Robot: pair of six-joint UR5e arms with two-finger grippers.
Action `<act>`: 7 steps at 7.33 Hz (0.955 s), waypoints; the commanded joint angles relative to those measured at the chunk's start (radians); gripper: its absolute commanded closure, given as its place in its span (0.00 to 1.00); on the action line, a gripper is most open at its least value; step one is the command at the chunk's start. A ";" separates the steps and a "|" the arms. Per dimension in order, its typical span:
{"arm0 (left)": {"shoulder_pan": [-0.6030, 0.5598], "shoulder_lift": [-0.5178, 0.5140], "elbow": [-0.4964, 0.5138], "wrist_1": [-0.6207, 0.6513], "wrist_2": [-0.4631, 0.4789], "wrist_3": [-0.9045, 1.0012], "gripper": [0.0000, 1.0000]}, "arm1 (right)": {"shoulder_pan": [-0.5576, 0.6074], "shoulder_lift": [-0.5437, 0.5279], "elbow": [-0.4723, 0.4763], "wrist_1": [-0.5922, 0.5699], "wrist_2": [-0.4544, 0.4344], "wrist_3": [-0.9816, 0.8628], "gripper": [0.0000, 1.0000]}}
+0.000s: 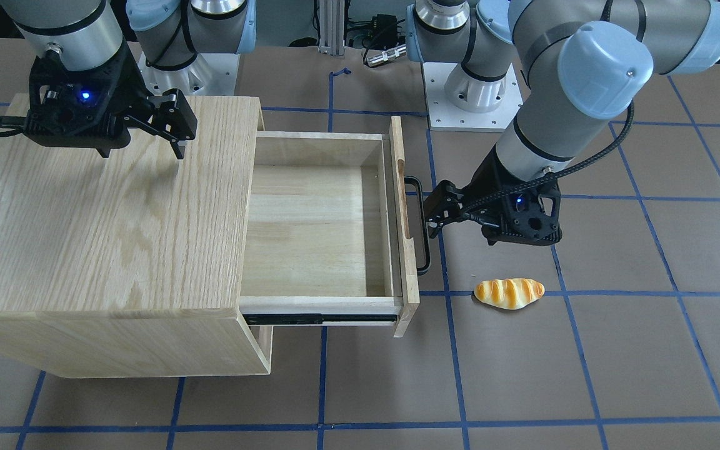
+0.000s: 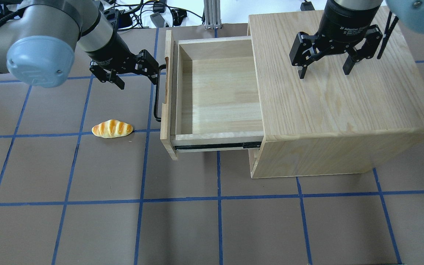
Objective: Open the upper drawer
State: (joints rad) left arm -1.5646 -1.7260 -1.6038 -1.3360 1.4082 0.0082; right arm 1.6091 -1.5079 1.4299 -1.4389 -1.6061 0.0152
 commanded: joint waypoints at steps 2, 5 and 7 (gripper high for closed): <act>0.008 0.090 0.036 -0.113 0.090 -0.017 0.00 | 0.000 0.000 0.001 0.000 0.000 0.000 0.00; -0.006 0.210 0.018 -0.181 0.143 -0.059 0.00 | 0.000 0.000 0.000 0.000 0.000 0.000 0.00; -0.011 0.232 0.033 -0.242 0.141 -0.083 0.00 | 0.000 0.000 0.000 0.000 0.000 0.000 0.00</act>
State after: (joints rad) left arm -1.5712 -1.5064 -1.5790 -1.5324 1.5488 -0.0557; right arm 1.6091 -1.5079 1.4299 -1.4389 -1.6061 0.0153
